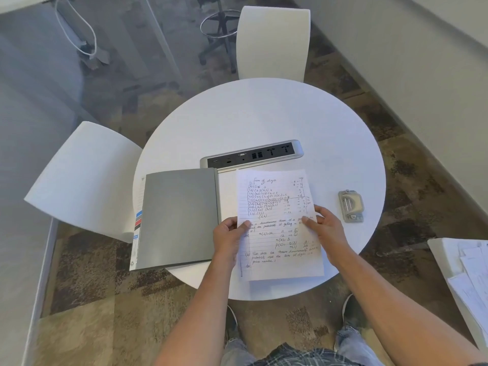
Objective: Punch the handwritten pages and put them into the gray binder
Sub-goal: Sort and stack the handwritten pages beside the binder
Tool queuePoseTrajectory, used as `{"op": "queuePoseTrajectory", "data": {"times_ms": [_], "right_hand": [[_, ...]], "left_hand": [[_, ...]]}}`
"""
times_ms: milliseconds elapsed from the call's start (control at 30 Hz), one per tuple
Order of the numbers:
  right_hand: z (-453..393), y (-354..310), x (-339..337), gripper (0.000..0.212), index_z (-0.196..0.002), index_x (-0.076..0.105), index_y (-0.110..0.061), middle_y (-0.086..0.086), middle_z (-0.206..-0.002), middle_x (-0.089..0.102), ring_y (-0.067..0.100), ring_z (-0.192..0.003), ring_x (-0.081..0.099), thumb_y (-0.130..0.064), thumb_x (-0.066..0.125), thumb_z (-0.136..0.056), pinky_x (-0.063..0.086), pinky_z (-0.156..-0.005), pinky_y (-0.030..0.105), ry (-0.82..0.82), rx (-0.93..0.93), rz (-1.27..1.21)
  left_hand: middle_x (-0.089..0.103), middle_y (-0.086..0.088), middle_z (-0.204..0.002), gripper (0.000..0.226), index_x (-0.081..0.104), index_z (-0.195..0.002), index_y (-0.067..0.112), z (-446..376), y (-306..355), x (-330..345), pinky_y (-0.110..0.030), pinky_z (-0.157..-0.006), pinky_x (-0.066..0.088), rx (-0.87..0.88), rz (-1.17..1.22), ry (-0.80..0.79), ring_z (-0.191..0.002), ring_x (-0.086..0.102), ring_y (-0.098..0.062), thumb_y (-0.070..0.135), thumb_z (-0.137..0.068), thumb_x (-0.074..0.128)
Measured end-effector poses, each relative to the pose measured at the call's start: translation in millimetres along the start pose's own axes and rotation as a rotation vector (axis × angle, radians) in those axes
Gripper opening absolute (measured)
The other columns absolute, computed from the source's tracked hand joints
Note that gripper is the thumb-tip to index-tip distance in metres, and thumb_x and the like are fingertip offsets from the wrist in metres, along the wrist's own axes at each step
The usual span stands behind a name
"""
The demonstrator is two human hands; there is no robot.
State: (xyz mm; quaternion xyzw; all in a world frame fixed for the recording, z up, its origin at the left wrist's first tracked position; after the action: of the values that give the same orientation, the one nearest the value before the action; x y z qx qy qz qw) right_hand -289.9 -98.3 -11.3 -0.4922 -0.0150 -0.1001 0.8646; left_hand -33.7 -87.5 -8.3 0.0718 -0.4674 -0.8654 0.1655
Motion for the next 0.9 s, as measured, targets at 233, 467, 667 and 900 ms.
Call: {"op": "queuePoseTrajectory", "data": {"times_ms": [233,467,667,900], "right_hand": [[5.0,-5.9,-7.6,0.021,-0.105,0.078,-0.012,0.006,-0.091,0.081,0.019,-0.073,0.075,-0.028,0.064,-0.101,0.060,-0.062,0.033,0.033,0.012,-0.120],[0.2,-4.2,-11.1,0.022,-0.106,0.078,-0.009,0.009,-0.093,0.080,0.022,-0.074,0.073,-0.029,0.070,-0.098,0.060,-0.069,0.037,0.049,0.060,-0.113],[-13.5,0.9,-32.8,0.022,-0.109,0.074,-0.013,0.004,-0.093,0.077,0.014,-0.065,0.070,-0.031,0.070,-0.097,0.052,-0.065,0.031,0.396,-0.043,0.284],[-41.7,-5.6,-88.3,0.063,-0.150,0.047,-0.012,0.019,-0.144,0.046,0.039,-0.128,0.052,-0.035,0.070,-0.095,0.048,-0.104,0.054,0.706,-0.004,0.731]], "left_hand": [[0.077,-0.004,-0.082,0.016,0.077,-0.096,0.003,1.1,-3.1,-0.9,-0.023,-0.073,0.060,0.023,0.025,0.008,-0.072,0.070,-0.013,-0.001,-0.081,0.082],[0.078,-0.016,-0.096,0.026,0.076,-0.104,-0.002,-2.8,-6.5,-3.6,-0.033,-0.084,0.061,-0.006,0.044,-0.006,-0.082,0.073,-0.019,0.002,-0.079,0.084],[0.078,-0.001,-0.082,0.013,0.076,-0.094,0.006,-2.1,-18.8,-3.9,-0.019,-0.066,0.058,-0.046,-0.020,0.031,-0.071,0.072,-0.011,-0.002,-0.084,0.079],[0.072,-0.001,-0.080,0.013,0.070,-0.086,0.012,-6.5,-42.5,-4.6,-0.020,-0.063,0.050,-0.096,-0.192,0.106,-0.069,0.064,-0.013,0.001,-0.089,0.074]]}}
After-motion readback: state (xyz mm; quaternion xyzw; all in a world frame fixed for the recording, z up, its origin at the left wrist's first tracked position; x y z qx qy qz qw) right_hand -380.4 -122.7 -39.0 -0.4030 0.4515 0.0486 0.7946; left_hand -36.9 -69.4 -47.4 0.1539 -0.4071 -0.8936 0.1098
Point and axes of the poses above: each hand's wrist, its own z-axis away from the middle knuckle, its own x-axis out of the palm, y = z × x, the point moved 1 cm from there along -z, towards the middle knuckle
